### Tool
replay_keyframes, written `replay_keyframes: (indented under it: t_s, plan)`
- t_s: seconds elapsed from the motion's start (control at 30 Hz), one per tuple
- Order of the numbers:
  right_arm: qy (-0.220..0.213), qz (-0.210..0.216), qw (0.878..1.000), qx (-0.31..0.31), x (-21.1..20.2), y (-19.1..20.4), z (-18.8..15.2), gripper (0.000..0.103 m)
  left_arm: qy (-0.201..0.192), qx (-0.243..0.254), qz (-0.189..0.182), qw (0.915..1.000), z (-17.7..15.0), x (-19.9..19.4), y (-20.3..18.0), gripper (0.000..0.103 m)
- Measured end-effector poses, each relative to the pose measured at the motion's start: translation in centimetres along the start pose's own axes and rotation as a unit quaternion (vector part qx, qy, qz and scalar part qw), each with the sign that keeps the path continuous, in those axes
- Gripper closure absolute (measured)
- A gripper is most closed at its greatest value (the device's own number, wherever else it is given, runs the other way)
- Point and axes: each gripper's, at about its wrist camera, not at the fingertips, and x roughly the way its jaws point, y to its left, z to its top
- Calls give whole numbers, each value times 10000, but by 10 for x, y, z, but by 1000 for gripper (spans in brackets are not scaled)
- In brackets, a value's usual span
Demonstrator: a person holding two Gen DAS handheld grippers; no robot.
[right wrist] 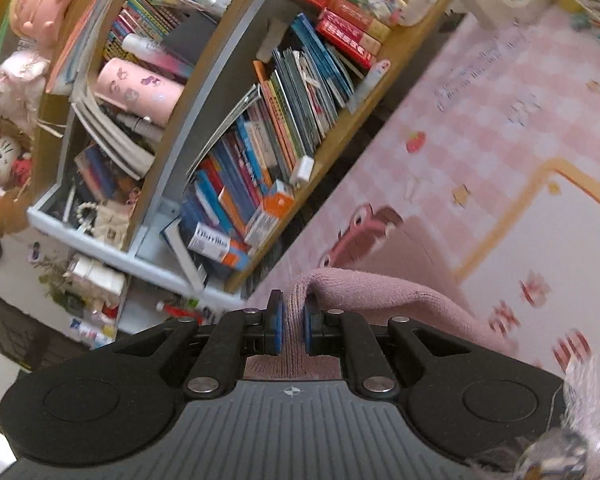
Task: Fold clothes
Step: 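Lift the hem with both grippers and fold it toward the collar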
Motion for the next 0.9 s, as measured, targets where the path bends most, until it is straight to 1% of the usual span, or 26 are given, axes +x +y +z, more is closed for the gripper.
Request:
replay_keyframes:
  t_s: [0.2, 0.33, 0.53, 0.67, 0.73, 0.77, 0.8, 0.83, 0.9]
  plan:
    - [48, -419, 9991, -102, 40, -1, 10, 94, 343, 15, 337, 9988, 8, 33, 16, 98]
    - [80, -625, 9980, -47, 60, -6, 11, 94, 541, 37, 479, 9974, 11, 51, 26, 98]
    - [154, -1078, 9940, -4, 85, -17, 13, 94, 806, 208, 651, 9944, 9, 74, 33, 97]
    - [242, -1469, 9888, -72, 104, -24, 12, 92, 917, 370, 856, 9914, 10, 87, 34, 92]
    - [276, -1561, 9873, -103, 109, -24, 12, 83, 855, 395, 803, 9923, 15, 86, 34, 87]
    - [262, -1546, 9875, -138, 109, -23, 12, 81, 748, 424, 793, 9931, 18, 82, 34, 82]
    - [239, -1512, 9881, -181, 108, -22, 13, 76, 608, 463, 791, 9939, 20, 78, 34, 72]
    - [191, -1495, 9883, -240, 106, -20, 14, 66, 440, 523, 819, 9943, 22, 72, 35, 68]
    - [-37, -1632, 9850, -560, 98, -15, 16, 59, 206, 667, 912, 9934, 27, 62, 39, 67]
